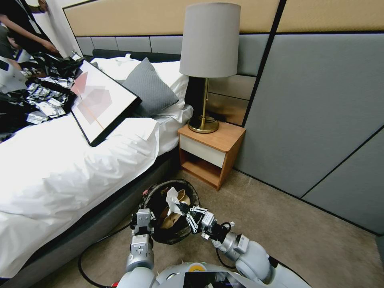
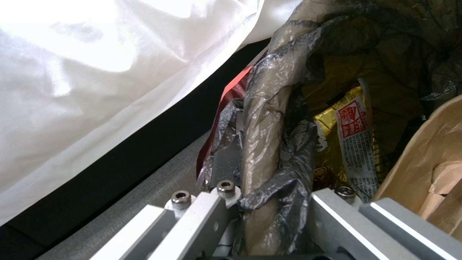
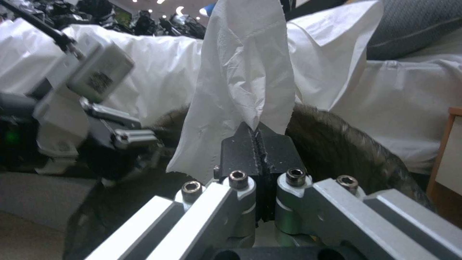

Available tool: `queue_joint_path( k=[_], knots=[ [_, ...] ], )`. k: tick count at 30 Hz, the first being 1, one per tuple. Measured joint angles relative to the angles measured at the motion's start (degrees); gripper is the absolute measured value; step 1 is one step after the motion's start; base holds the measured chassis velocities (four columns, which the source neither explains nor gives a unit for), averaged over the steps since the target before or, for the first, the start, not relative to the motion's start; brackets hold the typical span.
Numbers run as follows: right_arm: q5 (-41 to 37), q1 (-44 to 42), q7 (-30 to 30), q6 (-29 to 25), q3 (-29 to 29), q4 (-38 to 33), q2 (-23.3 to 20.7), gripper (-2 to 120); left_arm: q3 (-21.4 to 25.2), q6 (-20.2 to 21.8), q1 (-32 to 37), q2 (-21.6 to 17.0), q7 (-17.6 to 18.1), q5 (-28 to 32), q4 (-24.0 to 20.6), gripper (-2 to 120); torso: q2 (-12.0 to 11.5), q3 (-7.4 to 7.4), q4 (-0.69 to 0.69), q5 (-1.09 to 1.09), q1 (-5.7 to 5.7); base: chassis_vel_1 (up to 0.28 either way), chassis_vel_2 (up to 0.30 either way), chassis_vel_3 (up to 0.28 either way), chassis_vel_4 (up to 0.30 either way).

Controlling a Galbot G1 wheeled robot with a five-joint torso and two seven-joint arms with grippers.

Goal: Pick up the trash bin, then pick up the garbage from the floor and place it into the trash bin.

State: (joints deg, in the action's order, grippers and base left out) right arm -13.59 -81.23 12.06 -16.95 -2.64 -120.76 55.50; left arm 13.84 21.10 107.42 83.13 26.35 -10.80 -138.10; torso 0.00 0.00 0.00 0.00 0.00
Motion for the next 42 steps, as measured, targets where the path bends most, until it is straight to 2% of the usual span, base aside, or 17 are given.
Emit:
queue_joint_path(
  k=[1, 3, 5, 6, 8, 9, 11, 13, 16, 17, 18, 20, 23, 24, 26, 34, 42],
  knots=[
    [0.0, 0.0, 0.0, 0.0, 0.0, 0.0, 0.0, 0, 0.0, 0.0, 0.0, 0.0, 0.0, 0.0, 0.0, 2, 0.0, 0.00, 0.00, 0.00, 0.00, 0.000, 0.000, 0.000, 0.000],
    [0.0, 0.2, -0.2, 0.0, 0.0, 0.7, 0.2, 15, 0.0, 0.0, 0.1, 0.0, 0.0, 0.0, -0.1, 2, 0.0, 0.00, 0.00, 0.00, 0.00, 0.000, 0.000, 0.000, 0.000],
    [0.0, 0.2, -0.3, 0.1, 0.0, 0.8, 0.2, 17, 0.0, -0.1, 0.1, 0.0, 0.0, 0.0, -0.1, 2, 0.0, 0.00, 0.00, 0.00, 0.00, 0.000, 0.000, 0.000, 0.000],
    [0.0, 0.3, -0.4, 0.1, 0.0, 1.1, 0.3, 23, 0.0, -0.1, 0.1, 0.0, 0.0, 0.0, -0.2, 2, 0.0, 0.00, 0.00, 0.00, 0.00, 0.000, 0.000, 0.000, 0.000],
    [0.0, 0.3, -0.4, 0.1, 0.0, 1.1, 0.3, 23, 0.0, -0.1, 0.1, 0.0, 0.0, 0.0, -0.2, 2, 0.0, 0.00, 0.00, 0.00, 0.00, 0.000, 0.000, 0.000, 0.000],
    [0.0, 0.5, -0.5, 0.1, -0.1, 1.7, 0.6, 38, 0.0, -0.1, 0.1, 0.0, 0.0, 0.0, -0.2, 2, 0.0, 0.00, 0.00, 0.00, 0.00, 0.000, 0.000, 0.000, 0.000],
    [0.0, 0.6, -0.5, 0.1, 0.0, 2.0, 0.6, 48, 0.0, -0.1, 0.2, 0.0, 0.0, 0.0, -0.2, 2, 0.0, 0.00, 0.00, 0.00, 0.00, 0.000, 0.000, 0.000, 0.000],
    [-0.1, 0.6, -0.6, 0.1, 0.1, 2.2, 0.7, 51, 0.0, -0.1, 0.2, 0.1, 0.0, -0.1, -0.3, 2, 0.0, 0.00, 0.00, 0.00, 0.00, 0.000, 0.000, 0.000, 0.000],
    [-0.2, 0.6, -0.9, 0.1, 0.2, 2.5, 0.8, 67, -0.3, -0.1, 0.4, 0.1, 0.0, -0.2, -0.4, 2, 0.0, 0.00, 0.00, 0.00, 0.00, 0.000, 0.000, 0.000, 0.000],
    [-0.2, 0.6, -0.9, 0.1, 0.2, 2.5, 0.8, 67, -0.3, -0.1, 0.4, 0.1, 0.0, -0.2, -0.4, 2, 0.0, 0.00, 0.00, 0.00, 0.00, 0.000, 0.000, 0.000, 0.000],
    [-0.9, 0.6, -1.2, 0.4, 0.1, 2.5, 0.8, 74, -0.4, -0.2, 0.5, 0.2, 0.1, -0.3, -0.4, 2, 0.0, 0.00, 0.00, 0.00, 0.00, 0.000, 0.000, 0.000, 0.000],
    [-1.3, 0.6, -1.4, 0.6, 0.0, 2.5, 0.8, 77, -0.5, -0.2, 0.6, 0.3, 0.1, -0.4, -0.4, 2, 0.0, 0.00, 0.00, 0.00, 0.00, 0.000, 0.000, 0.000, 0.000],
    [-1.6, 0.7, -1.7, 0.9, -0.1, 2.4, 0.8, 93, -0.6, -0.3, 0.6, 0.3, 0.1, -0.5, -0.4, 2, 0.0, 0.00, 0.00, 0.00, 0.00, 0.000, 0.000, 0.000, 0.000],
    [-1.6, 0.7, -1.7, 0.9, -0.1, 2.4, 0.8, 93, -0.6, -0.3, 0.6, 0.3, 0.1, -0.5, -0.4, 2, 0.0, 0.00, 0.00, 0.00, 0.00, 0.000, 0.000, 0.000, 0.000],
    [-1.5, 0.5, -1.7, 1.0, 0.0, 2.3, 0.8, 101, -0.8, -0.3, 0.6, 0.3, 0.1, -0.5, -0.4, 2, 0.0, 0.00, 0.00, 0.00, 0.00, 0.000, 0.000, 0.000, 0.000],
    [-1.1, 0.0, -1.6, 1.0, 0.7, 1.0, 0.2, 113, -1.3, -0.3, 0.5, 0.3, 0.1, -0.7, -0.3, 2, 0.0, 0.00, 0.00, 0.00, 0.00, 0.000, 0.000, 0.000, 0.000],
    [0.4, -0.3, -1.5, 1.2, 0.6, 1.0, 0.0, 113, -1.6, -0.3, 0.6, 0.3, 0.1, -0.9, -0.5, 2, 0.0, 0.00, 0.00, 0.00, 0.00, 0.000, 0.000, 0.000, 0.000]
  ],
)
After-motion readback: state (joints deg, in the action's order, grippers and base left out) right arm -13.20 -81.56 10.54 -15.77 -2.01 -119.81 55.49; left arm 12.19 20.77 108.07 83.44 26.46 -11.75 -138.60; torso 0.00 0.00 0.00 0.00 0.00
